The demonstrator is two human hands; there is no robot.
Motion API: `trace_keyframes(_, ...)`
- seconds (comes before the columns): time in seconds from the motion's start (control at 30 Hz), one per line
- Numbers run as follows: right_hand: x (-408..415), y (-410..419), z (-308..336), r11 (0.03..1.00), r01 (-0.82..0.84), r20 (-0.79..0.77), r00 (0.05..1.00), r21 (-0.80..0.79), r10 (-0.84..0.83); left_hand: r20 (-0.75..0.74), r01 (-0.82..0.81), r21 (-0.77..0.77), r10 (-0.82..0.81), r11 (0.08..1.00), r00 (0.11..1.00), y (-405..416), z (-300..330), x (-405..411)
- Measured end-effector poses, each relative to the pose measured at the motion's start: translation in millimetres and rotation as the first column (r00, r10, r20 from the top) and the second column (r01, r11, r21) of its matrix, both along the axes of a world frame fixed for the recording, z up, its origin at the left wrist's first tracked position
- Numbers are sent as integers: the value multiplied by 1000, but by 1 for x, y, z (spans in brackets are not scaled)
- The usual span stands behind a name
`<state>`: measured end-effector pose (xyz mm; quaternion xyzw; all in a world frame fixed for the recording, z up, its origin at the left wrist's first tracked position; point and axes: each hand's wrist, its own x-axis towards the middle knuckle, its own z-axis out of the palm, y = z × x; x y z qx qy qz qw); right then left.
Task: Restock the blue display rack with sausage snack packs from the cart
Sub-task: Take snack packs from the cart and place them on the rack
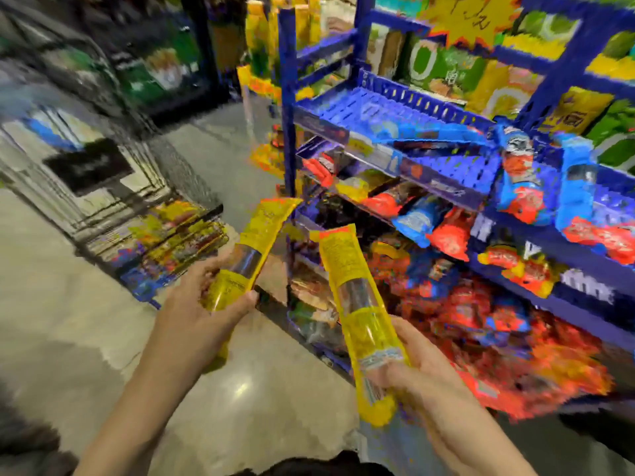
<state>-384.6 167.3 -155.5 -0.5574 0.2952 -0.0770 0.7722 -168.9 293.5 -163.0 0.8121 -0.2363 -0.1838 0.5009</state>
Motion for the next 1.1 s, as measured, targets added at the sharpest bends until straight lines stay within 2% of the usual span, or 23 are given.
trace_keyframes(0.23, 137, 73, -21, 986, -154, 29, 988, 61, 153, -15, -252, 47, 253, 967, 967, 133, -16, 77)
trace_keyframes(0.4, 218, 115, -24, 970, -235, -7, 972, 58, 236, -25, -342, 40, 343, 939, 939, 185, -29, 125)
trace_keyframes(0.67, 335, 117, -45, 975, -197, -77, 976, 99, 205, -100, -365, 41, 367, 930, 925, 188, -48, 229)
trace_keyframes(1.0, 504, 94, -86, 983, -78, -157, 982, 168, 105, -125, -403, 200, 431, 893, 894, 169, -48, 424)
trace_keyframes(1.1, 537, 88, -98, 989, -4, -213, 977, 147, 35, -142, -333, 223, 368, 916, 919, 153, -63, 474)
